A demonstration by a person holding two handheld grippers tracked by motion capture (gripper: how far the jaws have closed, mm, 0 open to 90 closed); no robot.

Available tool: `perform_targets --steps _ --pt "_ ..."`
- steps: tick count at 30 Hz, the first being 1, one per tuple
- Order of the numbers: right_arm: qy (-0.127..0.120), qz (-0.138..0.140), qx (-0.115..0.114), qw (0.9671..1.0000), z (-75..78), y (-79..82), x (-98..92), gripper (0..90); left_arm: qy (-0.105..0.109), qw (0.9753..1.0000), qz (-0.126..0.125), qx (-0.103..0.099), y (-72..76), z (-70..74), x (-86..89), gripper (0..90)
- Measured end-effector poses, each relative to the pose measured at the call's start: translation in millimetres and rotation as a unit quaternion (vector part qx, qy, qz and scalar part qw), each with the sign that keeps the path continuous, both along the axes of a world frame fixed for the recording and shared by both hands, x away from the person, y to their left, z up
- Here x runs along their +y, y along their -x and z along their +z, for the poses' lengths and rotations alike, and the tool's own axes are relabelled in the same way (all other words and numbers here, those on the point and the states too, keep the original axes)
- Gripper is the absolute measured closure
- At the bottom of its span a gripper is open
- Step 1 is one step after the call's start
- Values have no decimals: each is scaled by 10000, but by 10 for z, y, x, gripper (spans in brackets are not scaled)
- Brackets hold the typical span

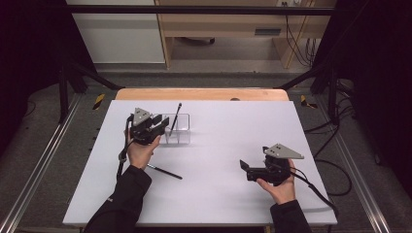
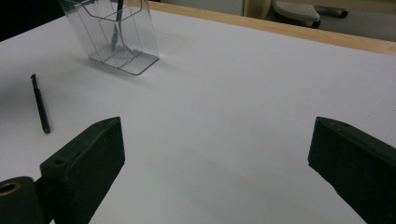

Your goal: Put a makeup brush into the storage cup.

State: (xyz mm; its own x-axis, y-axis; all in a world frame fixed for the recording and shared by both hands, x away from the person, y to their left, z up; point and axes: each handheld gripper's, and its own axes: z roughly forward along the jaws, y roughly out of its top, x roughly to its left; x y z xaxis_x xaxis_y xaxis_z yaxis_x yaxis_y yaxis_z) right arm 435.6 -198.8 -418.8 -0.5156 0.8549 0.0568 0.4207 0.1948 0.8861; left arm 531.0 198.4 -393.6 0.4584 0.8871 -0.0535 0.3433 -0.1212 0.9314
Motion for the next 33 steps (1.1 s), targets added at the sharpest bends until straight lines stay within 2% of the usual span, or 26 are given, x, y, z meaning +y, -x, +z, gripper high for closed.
perform_targets --steps 5,15,24,28,33 --pt "-22 -46 -35 10000 33 3 -27 44 26 9999 -87 -49 177 88 140 498" --pt "-62 -34 -40 10000 81 14 -60 47 -9 9993 -364 27 502 180 369 315" --pt "36 123 -42 9999 148 38 -4 49 -161 9987 -482 55 731 106 496 217" --pt "49 186 -47 9998 192 36 42 51 -190 9978 -618 134 818 51 521 197" --pt "76 274 12 9996 235 18 132 60 -184 9974 -673 196 868 -22 546 177"
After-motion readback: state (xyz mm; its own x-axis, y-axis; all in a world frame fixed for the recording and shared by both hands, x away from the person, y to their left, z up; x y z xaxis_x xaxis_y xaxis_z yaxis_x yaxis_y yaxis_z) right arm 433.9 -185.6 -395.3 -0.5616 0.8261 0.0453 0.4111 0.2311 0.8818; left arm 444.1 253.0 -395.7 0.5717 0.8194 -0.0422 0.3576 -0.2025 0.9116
